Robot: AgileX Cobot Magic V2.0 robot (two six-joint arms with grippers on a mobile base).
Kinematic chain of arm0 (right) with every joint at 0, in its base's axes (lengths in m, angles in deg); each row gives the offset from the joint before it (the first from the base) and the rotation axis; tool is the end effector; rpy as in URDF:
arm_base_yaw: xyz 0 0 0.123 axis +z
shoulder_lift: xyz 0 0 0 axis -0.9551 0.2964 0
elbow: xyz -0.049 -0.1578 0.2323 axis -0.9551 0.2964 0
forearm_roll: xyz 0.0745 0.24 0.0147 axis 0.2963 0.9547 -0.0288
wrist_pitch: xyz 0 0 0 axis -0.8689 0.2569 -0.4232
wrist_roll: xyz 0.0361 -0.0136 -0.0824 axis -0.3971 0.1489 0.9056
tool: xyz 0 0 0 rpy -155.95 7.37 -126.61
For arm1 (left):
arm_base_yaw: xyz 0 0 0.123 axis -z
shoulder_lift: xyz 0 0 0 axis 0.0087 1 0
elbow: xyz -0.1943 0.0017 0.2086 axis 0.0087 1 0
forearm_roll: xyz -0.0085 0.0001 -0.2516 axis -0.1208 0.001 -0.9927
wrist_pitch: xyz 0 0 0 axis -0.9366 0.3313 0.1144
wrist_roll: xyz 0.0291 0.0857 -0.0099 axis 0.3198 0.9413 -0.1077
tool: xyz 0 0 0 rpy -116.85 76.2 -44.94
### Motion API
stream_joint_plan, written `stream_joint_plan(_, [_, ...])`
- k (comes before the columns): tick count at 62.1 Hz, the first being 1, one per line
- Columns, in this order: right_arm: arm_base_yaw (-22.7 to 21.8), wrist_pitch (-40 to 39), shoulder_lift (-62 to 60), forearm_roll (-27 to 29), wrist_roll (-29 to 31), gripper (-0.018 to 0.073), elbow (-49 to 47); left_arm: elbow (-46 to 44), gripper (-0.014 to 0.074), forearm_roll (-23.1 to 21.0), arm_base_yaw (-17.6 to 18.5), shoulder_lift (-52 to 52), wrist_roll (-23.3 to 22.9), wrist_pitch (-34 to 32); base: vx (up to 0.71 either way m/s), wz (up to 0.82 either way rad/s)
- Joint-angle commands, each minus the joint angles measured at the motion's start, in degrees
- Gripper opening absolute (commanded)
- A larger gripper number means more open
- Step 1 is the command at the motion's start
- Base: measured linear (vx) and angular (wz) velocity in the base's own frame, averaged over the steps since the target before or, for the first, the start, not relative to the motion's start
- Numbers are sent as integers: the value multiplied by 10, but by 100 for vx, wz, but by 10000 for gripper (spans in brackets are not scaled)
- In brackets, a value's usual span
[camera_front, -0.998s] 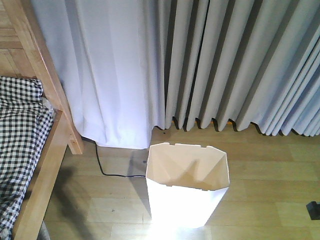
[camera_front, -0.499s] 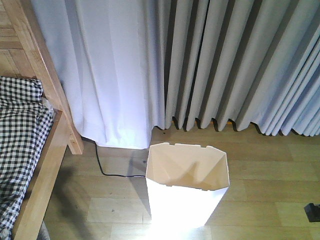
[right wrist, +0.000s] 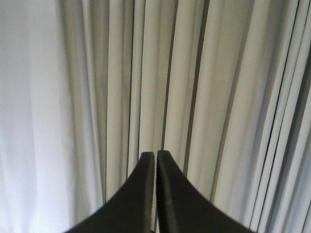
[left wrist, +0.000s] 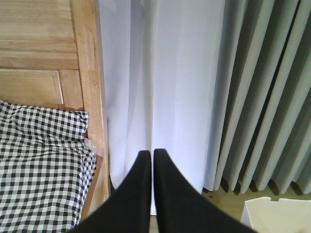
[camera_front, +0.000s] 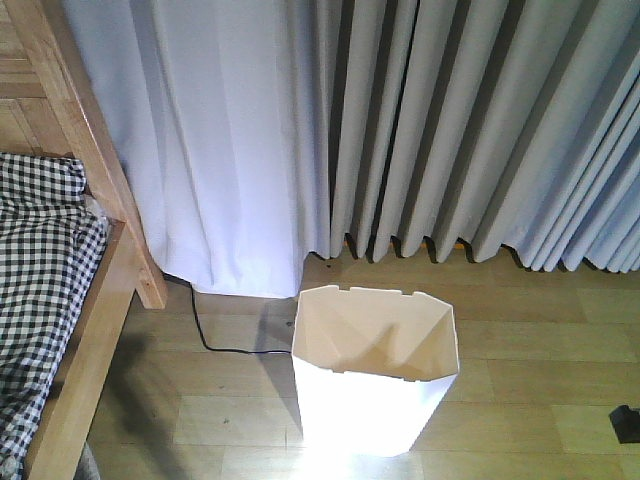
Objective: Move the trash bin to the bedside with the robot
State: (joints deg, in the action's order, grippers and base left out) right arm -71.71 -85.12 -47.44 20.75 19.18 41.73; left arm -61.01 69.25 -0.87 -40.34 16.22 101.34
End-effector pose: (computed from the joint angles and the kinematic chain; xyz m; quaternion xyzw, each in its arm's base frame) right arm 0.0567 0.0005 0.1968 -0.0176 0.7113 -0.0089 0.7026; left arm 0.0546 -0.0004 0.1801 -0.0306 0.7704 -0.0267 0.6363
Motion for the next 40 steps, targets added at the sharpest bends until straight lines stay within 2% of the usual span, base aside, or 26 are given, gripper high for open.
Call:
stream_joint_plan(1, [-3,-40,-7,-8,-1,-11,11,17,-6,-6,2,-6,-5,-42,0,0])
stream_joint_plan(40, [-3,-40,-7,-8,-1,-11,11,17,-6,-6,2,-6,-5,-42,0,0])
